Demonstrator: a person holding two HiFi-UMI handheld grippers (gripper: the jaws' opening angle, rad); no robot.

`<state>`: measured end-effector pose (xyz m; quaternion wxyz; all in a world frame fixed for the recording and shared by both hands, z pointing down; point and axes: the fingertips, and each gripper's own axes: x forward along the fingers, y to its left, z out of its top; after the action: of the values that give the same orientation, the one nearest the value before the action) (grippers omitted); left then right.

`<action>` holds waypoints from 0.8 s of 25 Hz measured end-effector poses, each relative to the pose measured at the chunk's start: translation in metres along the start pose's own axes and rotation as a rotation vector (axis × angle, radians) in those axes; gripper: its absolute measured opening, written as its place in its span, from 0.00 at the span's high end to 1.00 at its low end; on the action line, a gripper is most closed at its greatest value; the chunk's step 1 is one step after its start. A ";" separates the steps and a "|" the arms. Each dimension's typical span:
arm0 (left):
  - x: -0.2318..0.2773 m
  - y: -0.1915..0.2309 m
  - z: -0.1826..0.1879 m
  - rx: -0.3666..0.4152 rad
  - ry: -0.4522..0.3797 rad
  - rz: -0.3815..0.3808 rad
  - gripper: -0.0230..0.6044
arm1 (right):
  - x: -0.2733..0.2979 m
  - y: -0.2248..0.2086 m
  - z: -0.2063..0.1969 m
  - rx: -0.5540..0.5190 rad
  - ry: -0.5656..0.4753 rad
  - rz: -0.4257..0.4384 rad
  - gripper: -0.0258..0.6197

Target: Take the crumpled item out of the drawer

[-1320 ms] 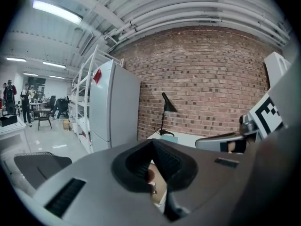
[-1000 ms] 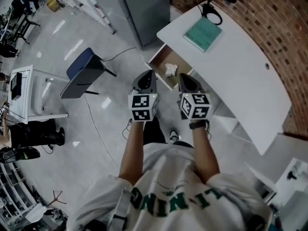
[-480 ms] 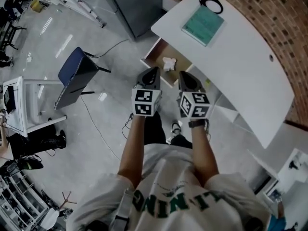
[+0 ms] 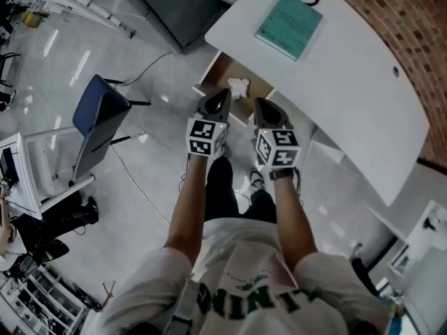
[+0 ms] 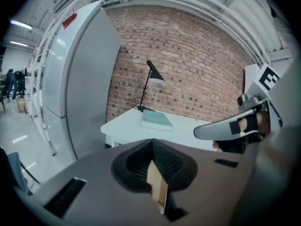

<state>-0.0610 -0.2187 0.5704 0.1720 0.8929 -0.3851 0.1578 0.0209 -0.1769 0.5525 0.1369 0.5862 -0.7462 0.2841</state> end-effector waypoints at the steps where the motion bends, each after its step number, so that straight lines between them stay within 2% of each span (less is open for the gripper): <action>1: 0.009 0.003 -0.008 0.004 0.019 -0.012 0.98 | 0.005 -0.003 -0.002 0.002 0.003 -0.004 0.96; 5: 0.046 0.016 -0.043 0.039 0.107 -0.068 0.97 | 0.028 -0.010 -0.008 0.010 0.006 -0.018 0.96; 10: 0.092 0.030 -0.095 0.127 0.243 -0.167 0.97 | 0.054 -0.015 -0.021 0.015 0.010 -0.024 0.96; 17: 0.155 0.035 -0.166 0.296 0.421 -0.320 0.97 | 0.084 -0.040 -0.033 0.045 0.022 -0.060 0.96; 20: 0.172 0.039 -0.197 0.387 0.519 -0.386 0.89 | 0.092 -0.049 -0.039 0.055 0.014 -0.069 0.96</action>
<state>-0.0070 -0.2679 0.8241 0.1187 0.8953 -0.1163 0.4133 0.0371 -0.2346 0.6464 0.1357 0.6133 -0.7164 0.3037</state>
